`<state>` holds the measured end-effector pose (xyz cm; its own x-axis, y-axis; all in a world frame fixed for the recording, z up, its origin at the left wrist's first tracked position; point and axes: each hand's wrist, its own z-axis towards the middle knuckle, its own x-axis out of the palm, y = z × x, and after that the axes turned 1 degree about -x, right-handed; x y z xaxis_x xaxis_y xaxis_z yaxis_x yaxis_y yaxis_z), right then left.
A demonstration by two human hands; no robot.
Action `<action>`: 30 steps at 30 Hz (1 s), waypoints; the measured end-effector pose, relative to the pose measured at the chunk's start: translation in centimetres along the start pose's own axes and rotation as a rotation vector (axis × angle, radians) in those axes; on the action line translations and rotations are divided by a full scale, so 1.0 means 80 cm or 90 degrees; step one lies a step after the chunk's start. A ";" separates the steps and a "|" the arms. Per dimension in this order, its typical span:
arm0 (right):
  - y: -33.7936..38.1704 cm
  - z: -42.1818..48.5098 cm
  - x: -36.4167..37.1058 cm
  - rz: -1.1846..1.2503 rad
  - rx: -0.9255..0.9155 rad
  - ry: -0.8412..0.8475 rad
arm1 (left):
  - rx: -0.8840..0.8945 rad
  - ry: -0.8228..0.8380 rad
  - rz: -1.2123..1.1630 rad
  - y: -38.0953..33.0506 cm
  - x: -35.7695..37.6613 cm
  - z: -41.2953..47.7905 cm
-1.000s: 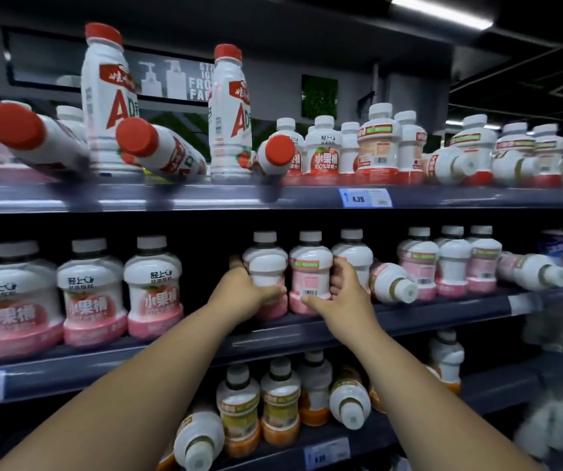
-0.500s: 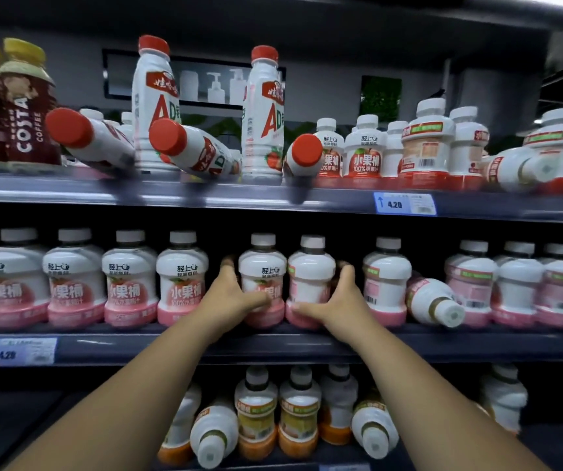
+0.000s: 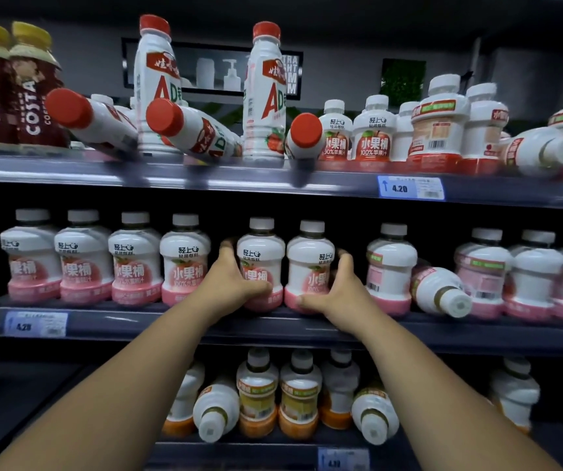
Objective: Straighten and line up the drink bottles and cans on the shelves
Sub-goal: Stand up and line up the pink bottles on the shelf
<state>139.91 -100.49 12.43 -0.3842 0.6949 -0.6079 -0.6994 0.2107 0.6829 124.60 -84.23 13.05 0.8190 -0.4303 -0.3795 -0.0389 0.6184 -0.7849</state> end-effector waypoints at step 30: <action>0.027 -0.014 0.004 0.085 -0.090 0.012 | 0.133 -0.012 0.084 -0.021 -0.031 -0.070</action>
<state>137.59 -100.61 13.27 -0.4900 0.6969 -0.5237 -0.7183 0.0176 0.6955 119.44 -87.91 12.59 0.8249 -0.3258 -0.4619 -0.0292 0.7915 -0.6105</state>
